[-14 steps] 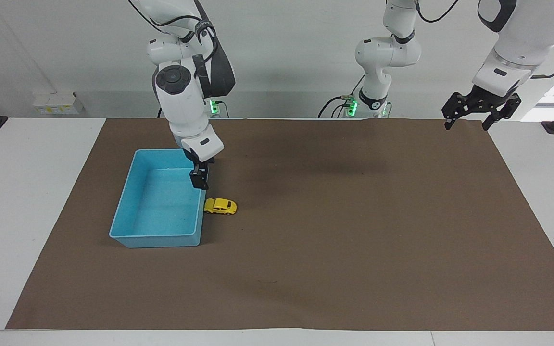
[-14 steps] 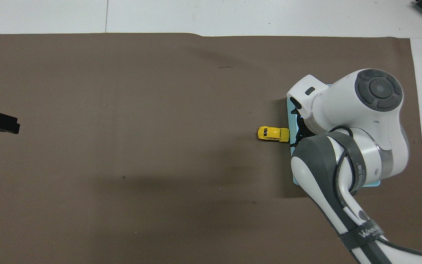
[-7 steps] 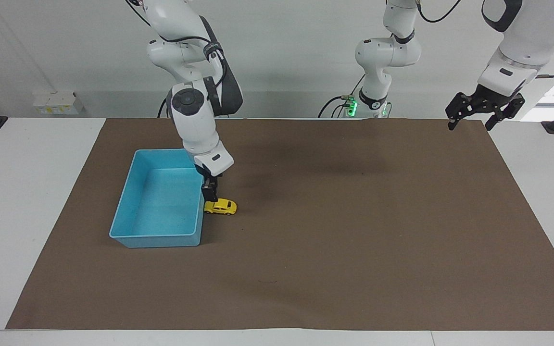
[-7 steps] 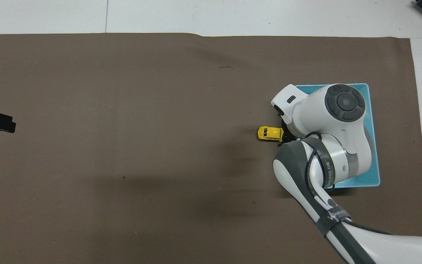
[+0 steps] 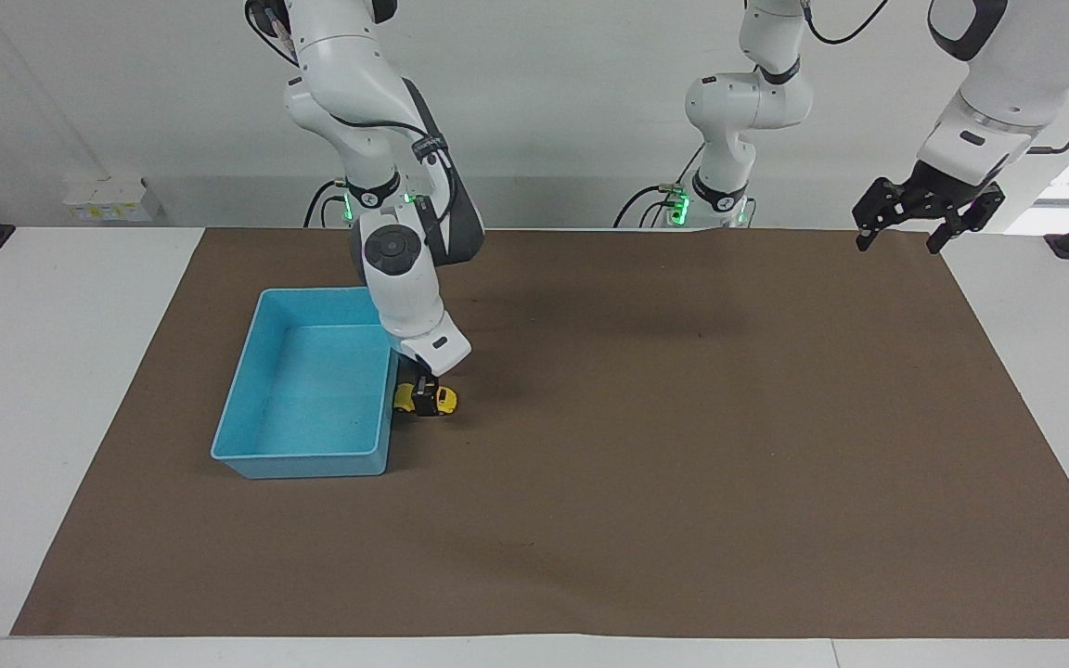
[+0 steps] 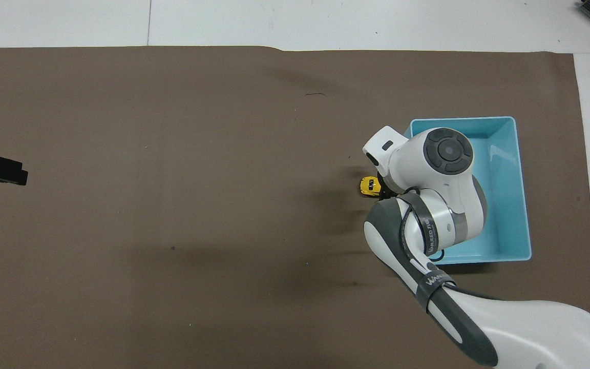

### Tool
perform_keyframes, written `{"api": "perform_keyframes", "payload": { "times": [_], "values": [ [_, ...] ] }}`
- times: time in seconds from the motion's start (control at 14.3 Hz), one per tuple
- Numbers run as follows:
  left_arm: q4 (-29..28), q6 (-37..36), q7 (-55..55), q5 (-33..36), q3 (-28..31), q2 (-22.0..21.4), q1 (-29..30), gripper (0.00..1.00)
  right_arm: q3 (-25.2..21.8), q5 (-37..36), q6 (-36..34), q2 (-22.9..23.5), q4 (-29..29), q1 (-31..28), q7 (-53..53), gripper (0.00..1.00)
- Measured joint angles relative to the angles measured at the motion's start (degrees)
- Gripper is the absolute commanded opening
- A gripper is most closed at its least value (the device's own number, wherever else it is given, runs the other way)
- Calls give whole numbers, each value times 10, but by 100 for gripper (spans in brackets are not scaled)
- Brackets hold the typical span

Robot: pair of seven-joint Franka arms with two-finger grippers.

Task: Wind up and store yellow beetle car
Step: 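Lower the right gripper onto the yellow car beside the blue box, then close the right gripper on the yellow car and lift it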

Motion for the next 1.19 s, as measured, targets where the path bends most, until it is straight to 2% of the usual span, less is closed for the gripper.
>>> {"api": "perform_keyframes", "payload": {
  "times": [0.14,0.21,0.28,0.35,0.42,0.77,1.19],
  "values": [
    [0,0,0,0,1,0,0,100,-1,-8,3,0,-6,-1,0,64],
    [0,0,0,0,2,0,0,100,-2,-20,7,0,-11,-1,0,50],
    [0,0,0,0,3,0,1,100,-2,-29,12,1,-16,-1,0,28],
    [0,0,0,0,4,0,1,100,-2,-34,13,1,-19,-2,0,9],
    [0,0,0,0,4,0,1,100,-2,-36,14,1,-19,-2,0,0],
    [0,0,0,0,3,0,1,100,-1,-36,17,1,-13,4,9,0],
    [0,0,0,0,3,0,1,100,0,-35,-1,3,40,33,63,0]
  ]
}}
